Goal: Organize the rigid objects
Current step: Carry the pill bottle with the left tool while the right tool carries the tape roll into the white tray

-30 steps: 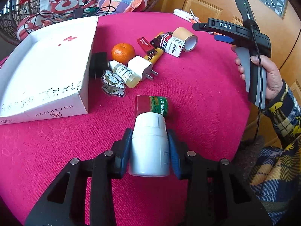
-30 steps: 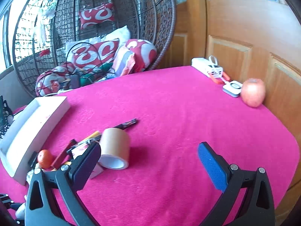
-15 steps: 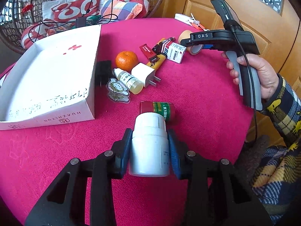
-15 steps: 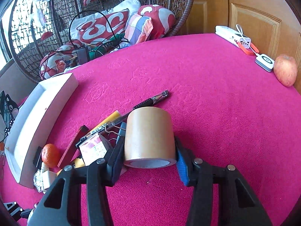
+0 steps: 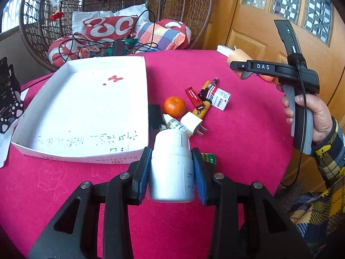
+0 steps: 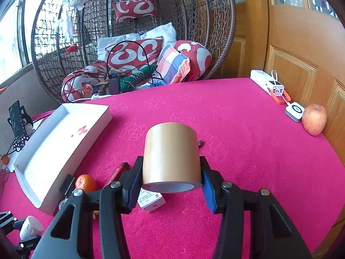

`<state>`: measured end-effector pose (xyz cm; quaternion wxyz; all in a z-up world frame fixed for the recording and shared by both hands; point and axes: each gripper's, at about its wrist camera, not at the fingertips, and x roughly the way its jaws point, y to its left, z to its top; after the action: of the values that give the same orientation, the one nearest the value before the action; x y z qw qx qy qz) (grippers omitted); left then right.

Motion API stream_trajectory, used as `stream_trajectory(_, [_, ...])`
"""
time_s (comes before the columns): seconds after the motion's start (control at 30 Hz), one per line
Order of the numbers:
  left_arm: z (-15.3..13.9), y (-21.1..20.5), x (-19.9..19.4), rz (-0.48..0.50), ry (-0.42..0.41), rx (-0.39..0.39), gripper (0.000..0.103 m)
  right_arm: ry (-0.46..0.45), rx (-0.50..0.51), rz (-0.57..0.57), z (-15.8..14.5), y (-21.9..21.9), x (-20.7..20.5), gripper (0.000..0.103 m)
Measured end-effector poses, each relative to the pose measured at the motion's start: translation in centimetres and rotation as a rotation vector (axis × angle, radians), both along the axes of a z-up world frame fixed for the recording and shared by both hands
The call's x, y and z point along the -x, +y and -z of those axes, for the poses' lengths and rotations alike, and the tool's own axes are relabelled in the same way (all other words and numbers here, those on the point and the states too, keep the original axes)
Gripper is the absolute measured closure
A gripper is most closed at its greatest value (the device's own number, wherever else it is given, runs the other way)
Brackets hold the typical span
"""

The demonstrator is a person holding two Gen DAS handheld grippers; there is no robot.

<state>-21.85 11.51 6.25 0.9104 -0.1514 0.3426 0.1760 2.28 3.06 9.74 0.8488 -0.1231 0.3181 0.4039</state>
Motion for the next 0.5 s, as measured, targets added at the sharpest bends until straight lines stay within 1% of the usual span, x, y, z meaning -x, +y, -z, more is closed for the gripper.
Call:
stream_trajectory(0.1, [-1.3,1.9,0.7,-0.073,-0.036,-0.023,0.067,-0.022,-0.002,-0.031,-0.7,0.9,1.0,0.054])
stream_trajectory(0.17, [-1.9,3.3,0.9,-0.135,-0.044,-0.055,0.067,-0.032,0.0,-0.057,-1.1,1.7,1.8,0.054])
stream_trajectory(0.23, [-1.9,4.9,0.6,-0.216,0.004,-0.11,0.067,-0.039,0.0,-0.085,-1.4,2.5,2.6,0.054])
stream_trajectory(0.27, [-1.7,5.9,0.4,-0.248,0.017,-0.12,0.067,-0.038,0.001,-0.102,-1.6,3.1,2.9,0.054])
stream_trajectory(0.33, [-1.3,7.8,0.0,-0.305,0.043,-0.115,0.067,-0.014,-0.004,-0.14,-1.7,4.2,3.5,0.054])
stream_trajectory(0.4, [-1.0,9.0,-0.1,-0.345,0.057,-0.127,0.067,0.02,-0.014,-0.19,-1.8,5.4,4.3,0.054])
stream_trajectory(0.5, [-0.8,10.3,-0.6,-0.388,0.07,-0.147,0.067,0.026,-0.026,-0.265,-2.1,7.4,6.1,0.054])
